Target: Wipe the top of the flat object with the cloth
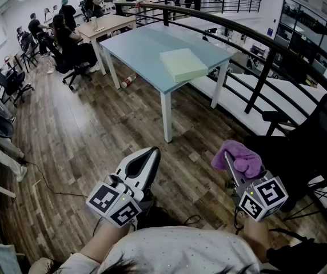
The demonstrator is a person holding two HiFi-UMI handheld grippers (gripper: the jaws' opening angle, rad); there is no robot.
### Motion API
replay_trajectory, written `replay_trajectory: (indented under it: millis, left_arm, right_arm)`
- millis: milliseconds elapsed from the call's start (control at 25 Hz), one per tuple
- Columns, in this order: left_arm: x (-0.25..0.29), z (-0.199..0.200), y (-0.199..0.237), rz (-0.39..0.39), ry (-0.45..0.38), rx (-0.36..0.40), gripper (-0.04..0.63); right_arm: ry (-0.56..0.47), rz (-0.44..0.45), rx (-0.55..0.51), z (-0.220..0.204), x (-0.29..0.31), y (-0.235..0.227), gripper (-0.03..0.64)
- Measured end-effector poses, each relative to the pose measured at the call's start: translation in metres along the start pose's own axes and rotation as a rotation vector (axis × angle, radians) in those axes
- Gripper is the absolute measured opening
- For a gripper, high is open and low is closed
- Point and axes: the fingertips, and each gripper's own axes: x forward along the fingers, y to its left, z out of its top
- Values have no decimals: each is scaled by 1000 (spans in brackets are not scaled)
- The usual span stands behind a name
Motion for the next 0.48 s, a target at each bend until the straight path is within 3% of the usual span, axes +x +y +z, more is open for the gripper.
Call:
replay_trajectory:
  millis: [280, 480]
  left_arm:
    - [9, -12, -1, 11, 25, -6, 2]
    - [19, -15, 22, 37, 32, -18, 2]
  right_arm:
    - [-1, 1, 12, -5, 0, -14, 34]
    - [16, 4, 21, -8, 19, -21, 34]
